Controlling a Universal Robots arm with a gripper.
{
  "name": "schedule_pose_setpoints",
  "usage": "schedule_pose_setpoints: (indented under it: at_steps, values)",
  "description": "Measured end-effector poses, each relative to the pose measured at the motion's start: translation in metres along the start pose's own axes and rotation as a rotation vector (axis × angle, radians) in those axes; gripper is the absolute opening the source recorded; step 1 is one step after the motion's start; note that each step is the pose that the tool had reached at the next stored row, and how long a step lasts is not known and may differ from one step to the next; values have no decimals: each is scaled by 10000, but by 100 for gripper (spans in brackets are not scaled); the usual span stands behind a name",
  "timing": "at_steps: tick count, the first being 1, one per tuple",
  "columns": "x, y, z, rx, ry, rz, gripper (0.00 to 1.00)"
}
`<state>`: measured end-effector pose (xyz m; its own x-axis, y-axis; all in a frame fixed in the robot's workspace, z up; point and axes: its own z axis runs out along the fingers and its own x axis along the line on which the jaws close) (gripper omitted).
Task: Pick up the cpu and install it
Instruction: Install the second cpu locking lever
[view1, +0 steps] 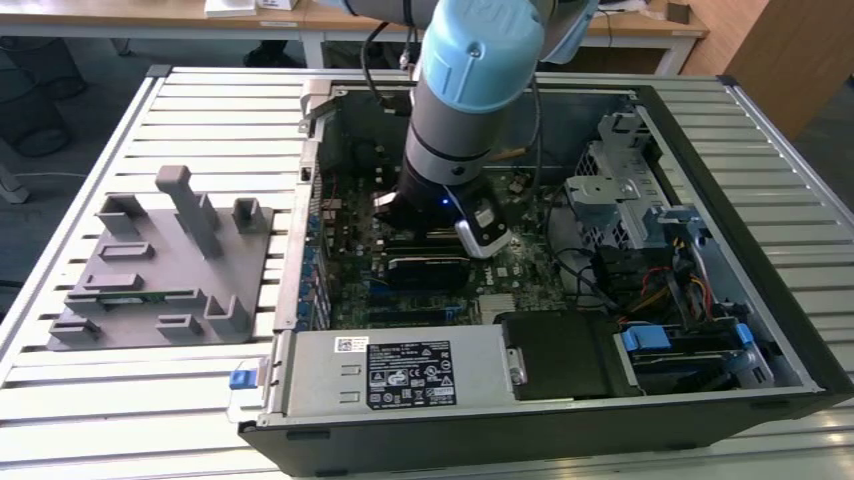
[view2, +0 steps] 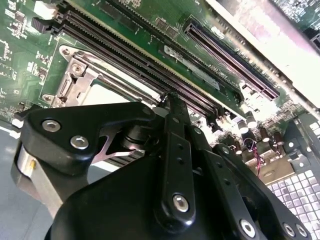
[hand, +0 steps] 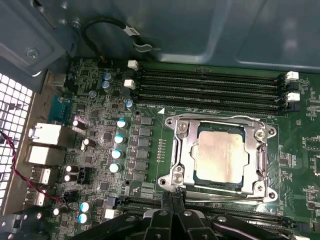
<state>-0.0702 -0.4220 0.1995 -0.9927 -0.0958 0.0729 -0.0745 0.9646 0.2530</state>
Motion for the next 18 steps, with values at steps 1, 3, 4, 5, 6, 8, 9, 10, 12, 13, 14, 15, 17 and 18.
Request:
schedule_pose_setpoints:
  at_steps: [1,3,4,5,6,8,9,10,12,13,14,15,17,18]
  values:
    - [3,-7,6,-22,-2,-3,11]
    - [8,-20,17,-72,-5,-8,11]
    - [10,-27,22,-104,-7,-12,11]
    - [12,-35,27,-147,-10,-17,11]
    - [14,-41,32,-190,-14,-20,11]
    - [20,-54,41,-267,-20,-26,11]
    - [29,-65,51,-351,-27,-36,11]
    - [35,-69,55,-403,-30,-41,11]
    - [42,-75,65,-509,-37,-51,11]
    - [46,-78,71,-551,-41,-54,11]
    - [48,-80,76,-588,-44,-58,11]
    - [52,-81,80,-617,-46,-59,11]
    - [57,-83,89,-676,-49,-66,11]
    - [58,-83,93,-711,-53,-71,11]
